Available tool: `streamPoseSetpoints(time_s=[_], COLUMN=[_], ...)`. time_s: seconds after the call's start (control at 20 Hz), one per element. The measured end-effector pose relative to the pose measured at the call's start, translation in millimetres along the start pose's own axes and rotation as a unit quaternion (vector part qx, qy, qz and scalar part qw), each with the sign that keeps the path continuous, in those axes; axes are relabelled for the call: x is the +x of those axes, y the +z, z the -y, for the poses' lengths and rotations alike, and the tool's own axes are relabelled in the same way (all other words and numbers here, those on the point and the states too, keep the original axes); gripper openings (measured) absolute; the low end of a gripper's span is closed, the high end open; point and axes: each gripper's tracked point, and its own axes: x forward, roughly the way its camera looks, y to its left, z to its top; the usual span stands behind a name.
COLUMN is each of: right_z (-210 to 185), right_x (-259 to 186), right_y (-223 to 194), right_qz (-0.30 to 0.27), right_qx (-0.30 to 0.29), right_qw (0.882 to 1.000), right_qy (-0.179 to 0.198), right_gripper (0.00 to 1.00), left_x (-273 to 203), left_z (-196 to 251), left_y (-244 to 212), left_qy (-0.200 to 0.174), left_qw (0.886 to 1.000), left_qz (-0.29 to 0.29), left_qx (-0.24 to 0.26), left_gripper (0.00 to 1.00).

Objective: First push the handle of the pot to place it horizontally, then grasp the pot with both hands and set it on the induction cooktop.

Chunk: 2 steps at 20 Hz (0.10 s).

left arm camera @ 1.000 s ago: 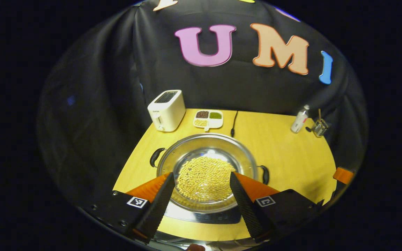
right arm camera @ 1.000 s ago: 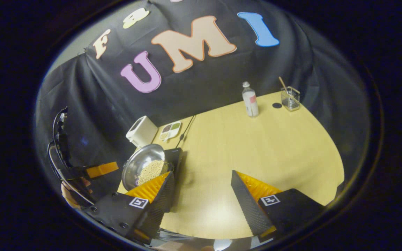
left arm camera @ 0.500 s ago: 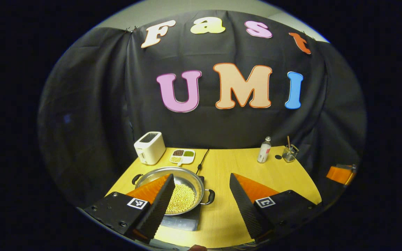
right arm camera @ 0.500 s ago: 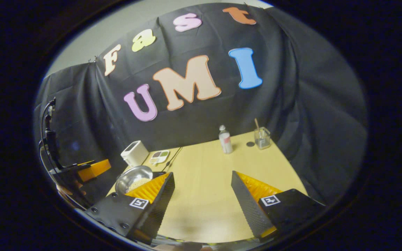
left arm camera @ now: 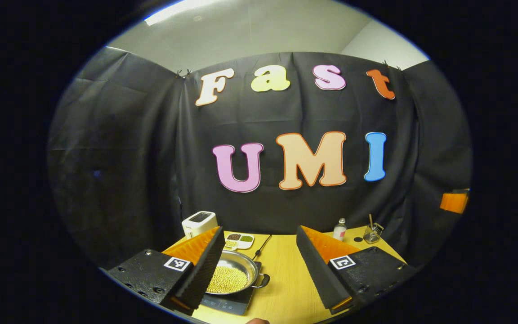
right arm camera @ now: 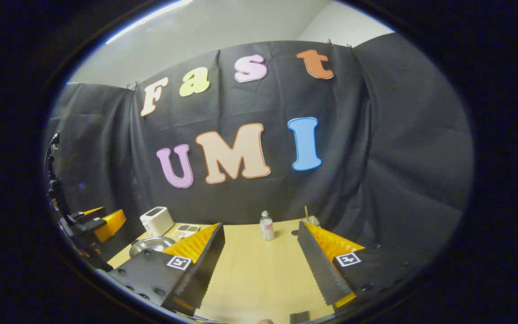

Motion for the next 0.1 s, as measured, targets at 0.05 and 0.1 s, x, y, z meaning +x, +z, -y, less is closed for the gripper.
streamPoseSetpoints(time_s=[0.05, 0.1], right_z=[7.4, 13.3], right_x=[0.6, -1.5], right_y=[1.9, 2.7], right_qz=[0.007, 0.009], right_qx=[-0.011, -0.022], right_qw=[1.000, 1.000], right_qy=[-0.011, -0.020], right_gripper=[0.92, 0.92], left_x=[-1.9, -2.1], left_z=[0.0, -1.8], left_y=[-3.6, -8.1], left_qy=[0.001, 0.002], left_qw=[1.000, 1.000], left_qz=[-0.003, -0.009], left_qx=[0.001, 0.003], left_gripper=[0.97, 0.98])
